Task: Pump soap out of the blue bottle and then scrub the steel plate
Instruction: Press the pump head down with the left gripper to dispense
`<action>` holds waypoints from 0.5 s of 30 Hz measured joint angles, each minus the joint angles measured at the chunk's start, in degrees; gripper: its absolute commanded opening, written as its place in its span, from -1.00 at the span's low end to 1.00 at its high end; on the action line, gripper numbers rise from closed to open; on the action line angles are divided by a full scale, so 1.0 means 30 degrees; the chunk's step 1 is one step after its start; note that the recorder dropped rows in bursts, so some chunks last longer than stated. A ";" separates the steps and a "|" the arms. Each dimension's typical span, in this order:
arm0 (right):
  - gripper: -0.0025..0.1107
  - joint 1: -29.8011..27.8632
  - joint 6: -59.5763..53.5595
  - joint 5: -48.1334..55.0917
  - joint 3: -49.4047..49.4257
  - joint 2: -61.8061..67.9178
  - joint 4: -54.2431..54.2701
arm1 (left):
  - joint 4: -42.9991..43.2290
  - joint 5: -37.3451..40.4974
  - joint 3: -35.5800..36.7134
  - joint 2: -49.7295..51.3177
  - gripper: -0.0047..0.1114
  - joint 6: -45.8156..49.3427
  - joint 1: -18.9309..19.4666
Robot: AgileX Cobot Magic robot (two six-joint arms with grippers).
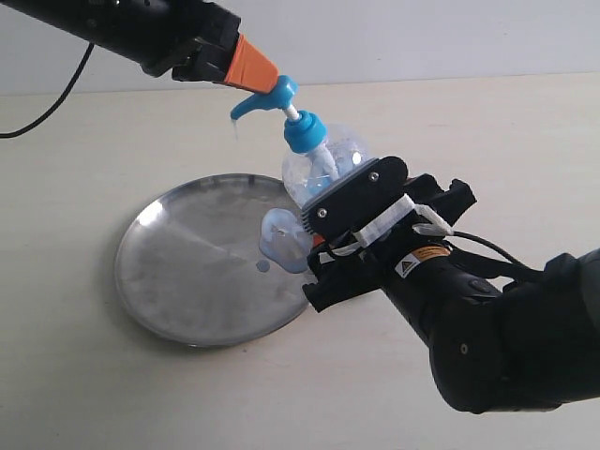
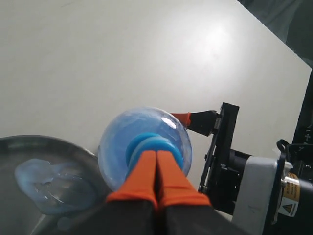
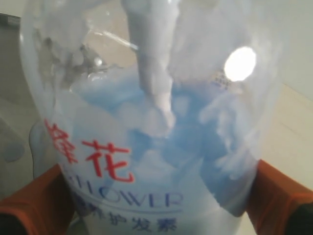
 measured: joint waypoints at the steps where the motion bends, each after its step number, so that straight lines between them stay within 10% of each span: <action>1: -0.96 0.0000 0.0000 0.0000 0.0000 0.0000 0.0000 | 0.0000 0.0000 0.0000 0.0000 -0.92 0.0000 0.0000; 15: -0.96 -0.0107 0.0828 -0.0083 0.0068 0.0000 -0.0235 | 0.0520 -0.0077 0.0000 0.0000 -0.92 0.0000 -0.0421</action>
